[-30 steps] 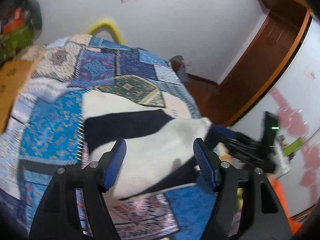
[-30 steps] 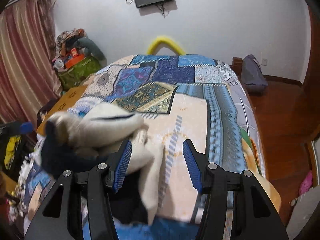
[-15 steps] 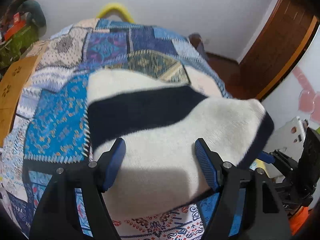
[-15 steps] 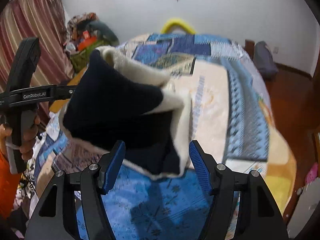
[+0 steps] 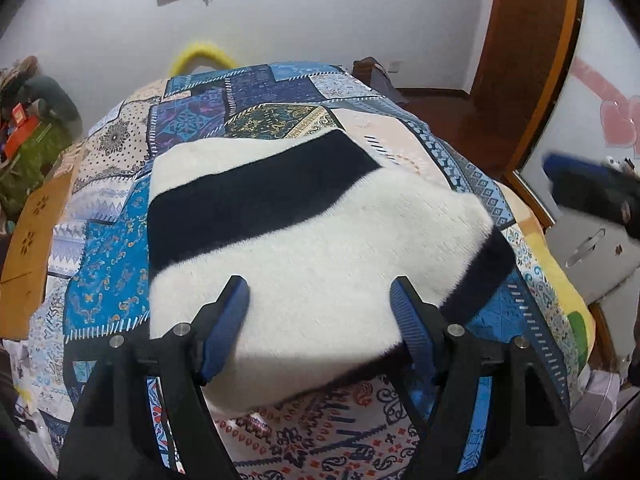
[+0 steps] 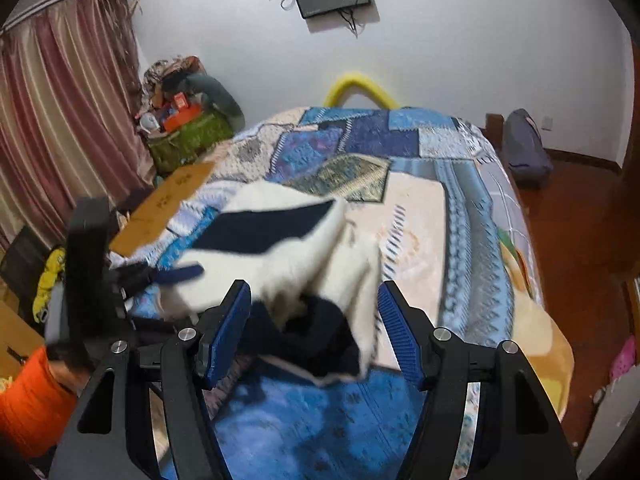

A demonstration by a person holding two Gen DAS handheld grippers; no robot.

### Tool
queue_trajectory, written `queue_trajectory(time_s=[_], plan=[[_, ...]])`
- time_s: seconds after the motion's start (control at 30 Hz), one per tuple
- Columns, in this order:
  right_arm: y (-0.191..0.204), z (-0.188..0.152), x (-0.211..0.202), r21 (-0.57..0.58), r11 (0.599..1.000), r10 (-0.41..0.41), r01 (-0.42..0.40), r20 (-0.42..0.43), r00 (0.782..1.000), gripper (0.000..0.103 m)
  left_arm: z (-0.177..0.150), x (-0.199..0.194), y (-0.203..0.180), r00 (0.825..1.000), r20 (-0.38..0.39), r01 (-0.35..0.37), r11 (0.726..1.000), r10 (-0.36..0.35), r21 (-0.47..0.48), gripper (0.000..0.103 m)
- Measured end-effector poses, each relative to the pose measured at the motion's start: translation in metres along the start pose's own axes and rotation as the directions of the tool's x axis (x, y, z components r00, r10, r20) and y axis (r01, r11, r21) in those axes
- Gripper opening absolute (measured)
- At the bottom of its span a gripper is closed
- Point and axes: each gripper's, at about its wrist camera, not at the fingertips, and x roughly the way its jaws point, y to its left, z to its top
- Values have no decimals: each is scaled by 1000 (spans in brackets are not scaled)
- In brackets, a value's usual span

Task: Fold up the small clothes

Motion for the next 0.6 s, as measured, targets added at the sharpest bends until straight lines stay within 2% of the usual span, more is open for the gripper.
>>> queue_trajectory(time_s=[0.1, 0.23, 0.3, 0.37, 0.43, 0.6], plan=[[10, 0, 22, -18, 1000, 5, -5, -21, 1000, 62, -4, -2, -2, 1000, 9, 7, 1000, -8, 17, 72], [7, -20, 62, -9, 1000, -20, 19, -130, 991, 58, -4, -14, 8, 998, 17, 59, 998, -58, -12, 72], [2, -34, 75, -18, 999, -43, 41, -182, 982, 57, -3, -23, 20, 996, 26, 90, 995, -89, -38, 72], [-2, -41, 76, -14, 999, -44, 42, -205, 978, 57, -1, -33, 36, 995, 42, 94, 994, -91, -62, 72], [-2, -39, 66, -21, 999, -42, 39, -185, 982, 57, 1, -39, 52, 995, 52, 88, 993, -84, -75, 72], [18, -5, 34, -102, 994, -36, 28, -76, 996, 57, 10, -47, 85, 996, 68, 63, 994, -57, -90, 72]])
